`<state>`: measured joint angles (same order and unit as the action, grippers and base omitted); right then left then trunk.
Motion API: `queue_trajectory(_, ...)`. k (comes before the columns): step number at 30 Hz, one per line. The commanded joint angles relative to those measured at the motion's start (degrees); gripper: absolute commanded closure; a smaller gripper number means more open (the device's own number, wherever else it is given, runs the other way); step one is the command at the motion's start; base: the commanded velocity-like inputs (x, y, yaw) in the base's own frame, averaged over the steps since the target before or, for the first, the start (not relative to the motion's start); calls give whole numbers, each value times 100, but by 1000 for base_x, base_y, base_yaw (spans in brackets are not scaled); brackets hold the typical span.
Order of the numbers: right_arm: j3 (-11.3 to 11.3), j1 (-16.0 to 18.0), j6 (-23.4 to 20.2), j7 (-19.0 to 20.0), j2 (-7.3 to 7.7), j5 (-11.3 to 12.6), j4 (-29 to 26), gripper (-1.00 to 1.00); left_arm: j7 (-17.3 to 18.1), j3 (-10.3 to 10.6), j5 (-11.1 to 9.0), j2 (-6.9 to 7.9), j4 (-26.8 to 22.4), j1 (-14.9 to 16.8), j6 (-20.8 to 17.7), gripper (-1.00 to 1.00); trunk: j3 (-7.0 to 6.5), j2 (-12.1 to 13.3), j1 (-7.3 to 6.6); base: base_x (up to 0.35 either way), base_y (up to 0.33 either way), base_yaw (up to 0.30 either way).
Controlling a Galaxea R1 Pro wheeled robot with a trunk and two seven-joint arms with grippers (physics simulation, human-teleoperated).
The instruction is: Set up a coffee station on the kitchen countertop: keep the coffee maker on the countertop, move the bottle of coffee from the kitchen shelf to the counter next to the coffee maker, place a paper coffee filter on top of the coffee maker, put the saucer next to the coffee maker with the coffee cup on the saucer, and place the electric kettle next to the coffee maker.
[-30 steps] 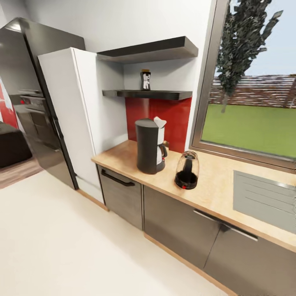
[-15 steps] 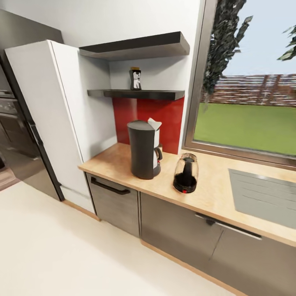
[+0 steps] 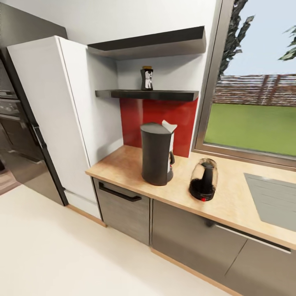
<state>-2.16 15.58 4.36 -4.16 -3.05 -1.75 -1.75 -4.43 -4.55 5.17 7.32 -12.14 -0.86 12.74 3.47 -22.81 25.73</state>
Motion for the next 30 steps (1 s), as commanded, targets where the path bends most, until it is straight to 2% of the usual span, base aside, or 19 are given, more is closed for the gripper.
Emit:
queue_trajectory(1,-22,6,21,-21,-2,-18,8,-100,-1,-46,55,-3,-8,-2,9,-100,11,-11,5,182,292,0)
queue_trajectory(8,-22,6,21,-29,13,-18,6,-100,3,-46,55,-3,-8,-2,9,-100,11,-11,5,188,291,0)
queue_trajectory(12,-22,6,21,-16,107,-12,4,-100,3,-46,55,-3,-9,-2,9,-100,11,-11,5,195,290,-70)
queue_trajectory(16,-22,6,21,-9,155,-10,3,-100,3,-46,55,-3,-9,-2,9,-100,11,-11,5,196,290,-208)
queue_trajectory(30,-22,6,21,-6,171,-10,4,-100,-3,-46,55,-11,-8,-2,8,-100,11,-11,5,177,296,-257)
